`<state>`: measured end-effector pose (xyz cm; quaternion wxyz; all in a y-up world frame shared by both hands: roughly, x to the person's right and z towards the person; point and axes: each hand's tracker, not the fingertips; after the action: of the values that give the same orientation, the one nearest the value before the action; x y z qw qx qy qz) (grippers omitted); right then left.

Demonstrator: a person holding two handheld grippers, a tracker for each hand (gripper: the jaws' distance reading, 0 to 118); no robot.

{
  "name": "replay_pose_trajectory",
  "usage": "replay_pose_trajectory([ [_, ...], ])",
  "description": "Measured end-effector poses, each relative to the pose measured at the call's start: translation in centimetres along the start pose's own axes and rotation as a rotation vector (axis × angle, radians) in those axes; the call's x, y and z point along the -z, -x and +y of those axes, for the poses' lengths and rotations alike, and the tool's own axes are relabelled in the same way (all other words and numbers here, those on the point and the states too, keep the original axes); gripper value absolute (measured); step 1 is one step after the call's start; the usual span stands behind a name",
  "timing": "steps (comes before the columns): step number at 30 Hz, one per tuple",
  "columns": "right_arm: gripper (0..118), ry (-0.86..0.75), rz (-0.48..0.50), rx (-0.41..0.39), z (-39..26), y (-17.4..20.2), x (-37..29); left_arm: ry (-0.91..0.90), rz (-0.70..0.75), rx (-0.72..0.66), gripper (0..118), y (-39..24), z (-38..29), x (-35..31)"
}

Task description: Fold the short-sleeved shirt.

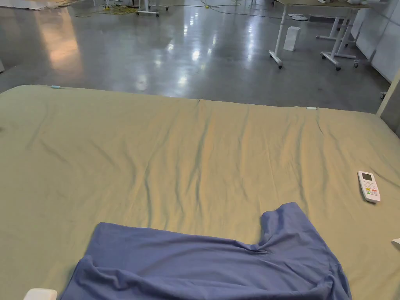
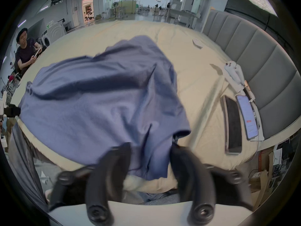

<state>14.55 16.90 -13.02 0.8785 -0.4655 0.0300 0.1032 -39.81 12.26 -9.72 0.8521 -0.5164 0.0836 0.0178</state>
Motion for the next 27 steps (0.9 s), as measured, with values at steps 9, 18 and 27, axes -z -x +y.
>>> replay_pose_trajectory([
  [9, 72, -0.485, -0.013, 0.065, 5.5, 2.6, -2.0, -0.489, 0.010, -0.050, 52, -2.8, 5.5, -4.0],
  [18, 66, -0.804, -0.003, 0.106, 12.0, 7.0, -4.5, -0.852, 0.077, 0.006, 49, -7.7, 10.9, -8.4],
  [27, 0, -0.861, -0.050, 0.100, 14.3, 8.2, -3.7, -0.883, 0.028, -0.022, 0, -8.7, 12.0, -8.7],
])
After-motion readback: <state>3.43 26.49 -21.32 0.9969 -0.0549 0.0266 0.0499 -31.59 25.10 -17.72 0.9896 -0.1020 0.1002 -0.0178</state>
